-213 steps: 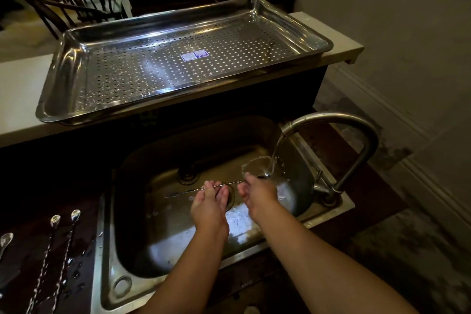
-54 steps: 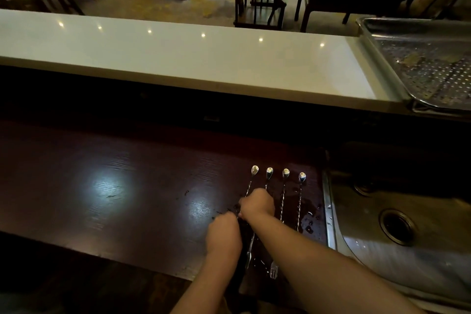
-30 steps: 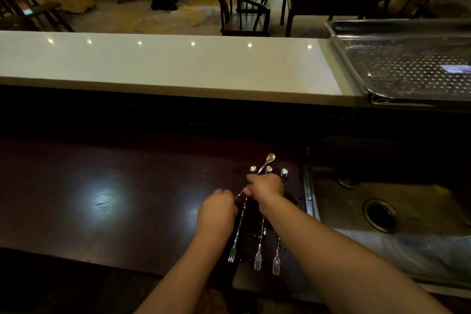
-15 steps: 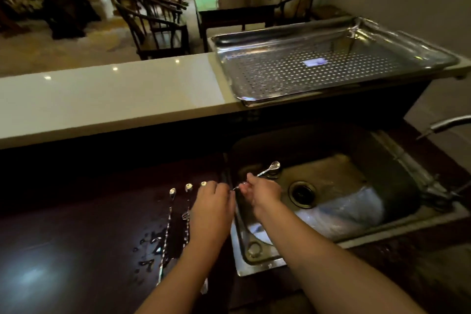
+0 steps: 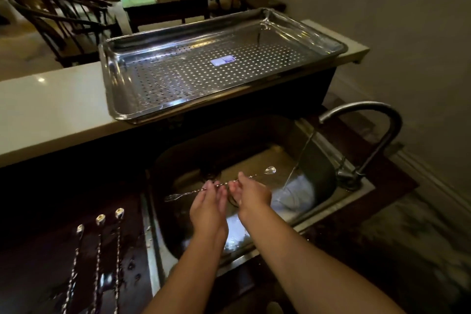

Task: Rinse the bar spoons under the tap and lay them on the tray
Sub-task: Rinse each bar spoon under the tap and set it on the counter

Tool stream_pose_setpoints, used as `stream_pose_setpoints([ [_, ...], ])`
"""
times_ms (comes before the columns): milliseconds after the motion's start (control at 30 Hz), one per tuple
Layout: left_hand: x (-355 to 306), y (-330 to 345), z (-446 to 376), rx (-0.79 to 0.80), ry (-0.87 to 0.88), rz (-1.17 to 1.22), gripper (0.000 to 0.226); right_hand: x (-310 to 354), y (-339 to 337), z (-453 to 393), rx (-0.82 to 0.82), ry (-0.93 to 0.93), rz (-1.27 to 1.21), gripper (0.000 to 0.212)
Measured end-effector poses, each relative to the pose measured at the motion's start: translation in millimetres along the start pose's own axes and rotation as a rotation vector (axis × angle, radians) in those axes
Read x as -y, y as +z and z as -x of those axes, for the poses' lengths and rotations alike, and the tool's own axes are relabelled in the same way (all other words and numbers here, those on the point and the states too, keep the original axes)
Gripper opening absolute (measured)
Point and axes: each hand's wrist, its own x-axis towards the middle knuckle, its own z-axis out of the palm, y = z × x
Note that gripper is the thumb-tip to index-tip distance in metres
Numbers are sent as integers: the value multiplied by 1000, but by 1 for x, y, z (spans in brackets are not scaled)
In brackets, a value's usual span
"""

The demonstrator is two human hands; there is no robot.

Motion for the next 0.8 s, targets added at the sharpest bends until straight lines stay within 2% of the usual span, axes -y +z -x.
stream_pose_setpoints([
  [267, 54, 44, -4, -26, 2, 2, 12, 44, -37, -25, -13, 18, -16, 9],
  [400, 73, 54, -5, -45, 18, 26, 12, 59, -49, -37, 8, 32, -32, 10],
  [800, 87, 64, -10, -123, 75, 5, 12, 69, -57, -57, 73, 78, 77, 14],
])
